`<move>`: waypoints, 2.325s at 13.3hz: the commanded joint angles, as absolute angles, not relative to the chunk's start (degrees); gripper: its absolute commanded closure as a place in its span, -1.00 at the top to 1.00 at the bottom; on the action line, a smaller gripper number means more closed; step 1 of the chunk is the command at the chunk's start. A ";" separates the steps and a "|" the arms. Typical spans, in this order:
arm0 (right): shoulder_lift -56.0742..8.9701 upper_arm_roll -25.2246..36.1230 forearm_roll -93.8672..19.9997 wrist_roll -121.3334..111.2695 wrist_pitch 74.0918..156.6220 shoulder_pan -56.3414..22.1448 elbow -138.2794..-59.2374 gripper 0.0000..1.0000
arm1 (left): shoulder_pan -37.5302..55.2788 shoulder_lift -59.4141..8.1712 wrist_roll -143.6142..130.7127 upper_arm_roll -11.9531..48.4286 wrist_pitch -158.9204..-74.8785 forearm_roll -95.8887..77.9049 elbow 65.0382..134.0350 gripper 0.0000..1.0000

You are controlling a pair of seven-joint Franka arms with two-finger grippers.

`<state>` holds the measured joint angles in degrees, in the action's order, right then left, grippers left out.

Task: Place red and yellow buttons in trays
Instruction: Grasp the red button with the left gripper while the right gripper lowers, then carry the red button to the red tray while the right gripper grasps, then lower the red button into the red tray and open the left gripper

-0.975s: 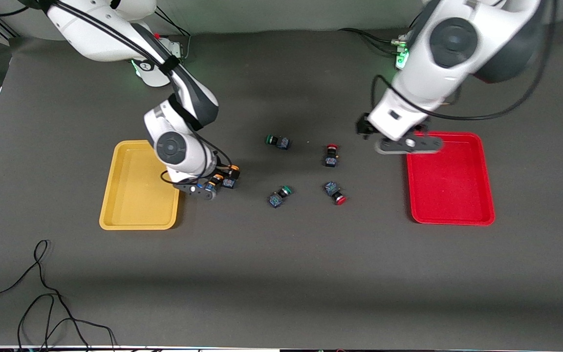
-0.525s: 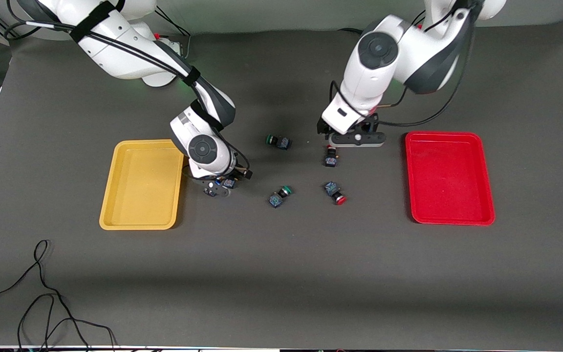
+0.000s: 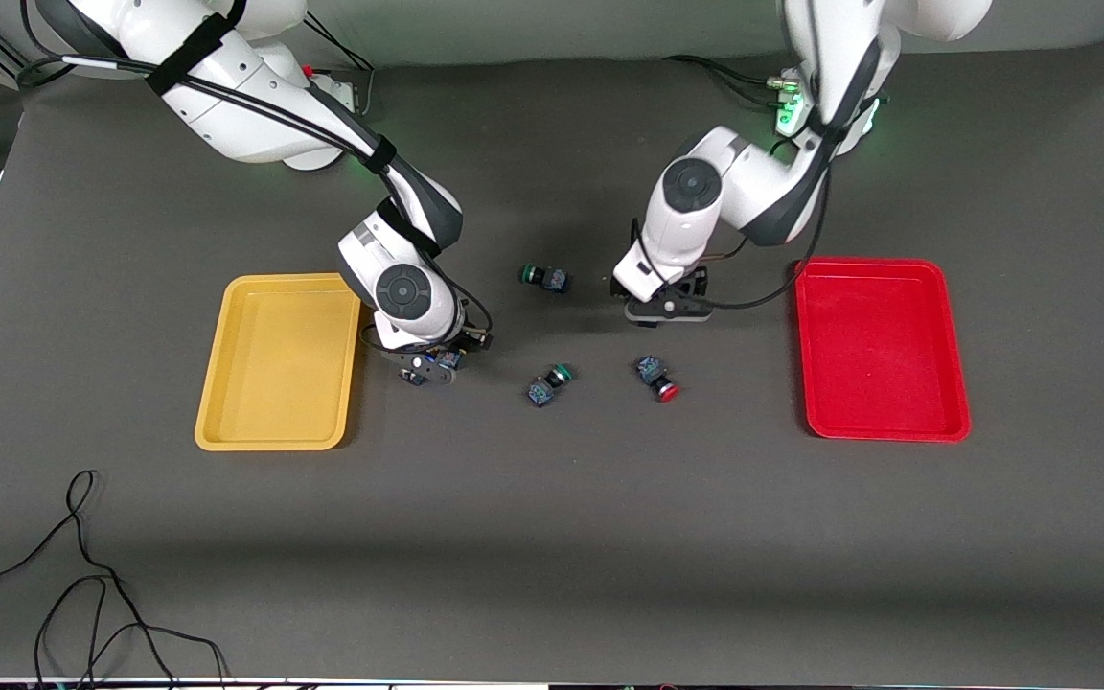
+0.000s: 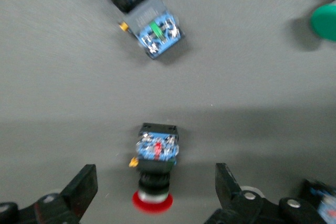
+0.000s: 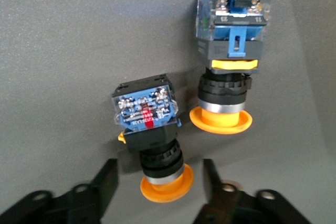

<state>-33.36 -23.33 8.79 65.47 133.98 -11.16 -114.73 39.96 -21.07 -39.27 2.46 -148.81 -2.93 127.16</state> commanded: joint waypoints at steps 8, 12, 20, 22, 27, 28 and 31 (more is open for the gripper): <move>-27.00 -25.84 9.49 68.55 122.91 -10.55 -110.67 -0.07 | 40.87 -23.64 -41.40 1.23 -147.67 -2.02 125.51 -0.57; -20.14 -26.19 5.98 64.70 113.57 -9.50 -109.42 -0.08 | 38.51 -20.67 -41.14 0.88 -136.98 -2.11 119.73 -0.57; -22.66 -26.28 4.13 58.89 127.06 -7.91 -114.95 1.00 | 22.37 -5.81 -29.93 0.79 -112.17 -2.55 113.90 -0.57; -26.61 -26.28 4.66 59.06 134.09 -8.26 -116.88 1.00 | 12.97 -3.70 -19.82 0.79 -111.36 -1.68 116.27 -0.55; -31.28 -26.19 8.08 59.85 139.21 -8.17 -117.86 0.87 | 2.38 -9.03 -8.53 0.70 -129.13 3.07 125.04 -0.53; -31.90 -26.19 9.13 59.94 139.39 -8.17 -117.86 0.71 | 2.11 -11.05 -8.53 0.79 -134.59 3.16 127.68 -0.53; -32.17 -26.02 10.19 59.94 140.01 -8.17 -118.12 0.03 | 2.55 -17.04 -8.53 0.79 -143.78 3.25 130.52 -0.43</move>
<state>-31.98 -25.93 8.72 59.98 138.68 -8.39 -117.85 2.10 -15.16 -8.55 0.75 -141.14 2.28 129.83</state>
